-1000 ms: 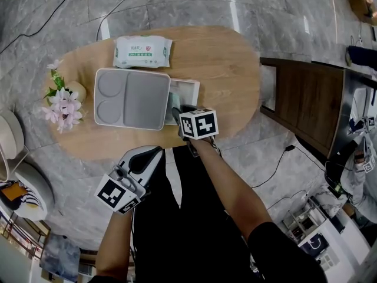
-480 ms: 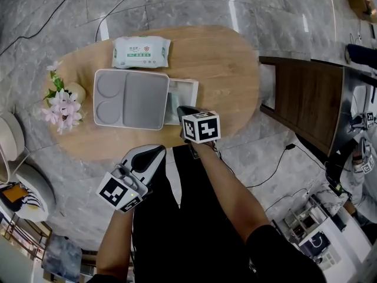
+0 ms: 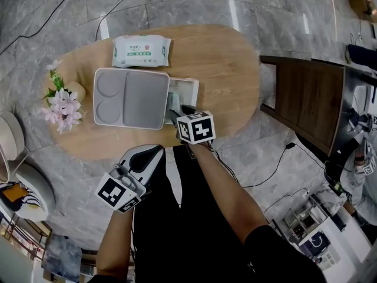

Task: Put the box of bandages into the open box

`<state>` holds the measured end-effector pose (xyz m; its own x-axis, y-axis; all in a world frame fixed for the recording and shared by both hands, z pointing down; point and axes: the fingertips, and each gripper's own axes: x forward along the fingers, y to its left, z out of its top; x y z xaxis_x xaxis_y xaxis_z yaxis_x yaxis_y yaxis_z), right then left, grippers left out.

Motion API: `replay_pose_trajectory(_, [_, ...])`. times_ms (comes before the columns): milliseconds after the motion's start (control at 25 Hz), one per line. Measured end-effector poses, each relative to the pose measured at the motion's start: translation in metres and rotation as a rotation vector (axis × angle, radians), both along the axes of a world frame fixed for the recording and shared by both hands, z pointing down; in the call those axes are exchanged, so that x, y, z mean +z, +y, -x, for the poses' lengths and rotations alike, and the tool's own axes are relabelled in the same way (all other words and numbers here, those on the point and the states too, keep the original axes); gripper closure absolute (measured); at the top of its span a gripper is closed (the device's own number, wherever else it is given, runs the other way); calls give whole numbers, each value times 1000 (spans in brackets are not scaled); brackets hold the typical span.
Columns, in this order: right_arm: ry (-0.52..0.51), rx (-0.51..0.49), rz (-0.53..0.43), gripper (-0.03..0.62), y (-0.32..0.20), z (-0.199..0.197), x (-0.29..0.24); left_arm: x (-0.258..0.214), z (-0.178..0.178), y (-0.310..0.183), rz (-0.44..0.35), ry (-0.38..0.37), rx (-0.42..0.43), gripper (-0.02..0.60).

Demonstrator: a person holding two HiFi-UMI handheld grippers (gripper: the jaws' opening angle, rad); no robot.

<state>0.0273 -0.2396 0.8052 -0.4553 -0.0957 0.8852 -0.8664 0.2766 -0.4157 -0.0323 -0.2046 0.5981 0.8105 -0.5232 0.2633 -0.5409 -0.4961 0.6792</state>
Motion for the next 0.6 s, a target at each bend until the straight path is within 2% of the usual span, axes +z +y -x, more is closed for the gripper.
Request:
replay_pose_trajectory(200, [91,-18,-76,424,-7,-9,-2,-1,-6,2,3,8,12,565])
replay_pose_trajectory(320, [112,-1,-110,401,-11,-12,-6,1,-5,3,0,5,11,565])
replay_pose_trajectory(480, [102,17,-143,401,-19,-15,-18,1,-1,2,-6,1,4,565])
replay_pose_trajectory(600, [57,22,-200,403,-30,-16,-46,-7,6,-3,-20,-2,-1,565])
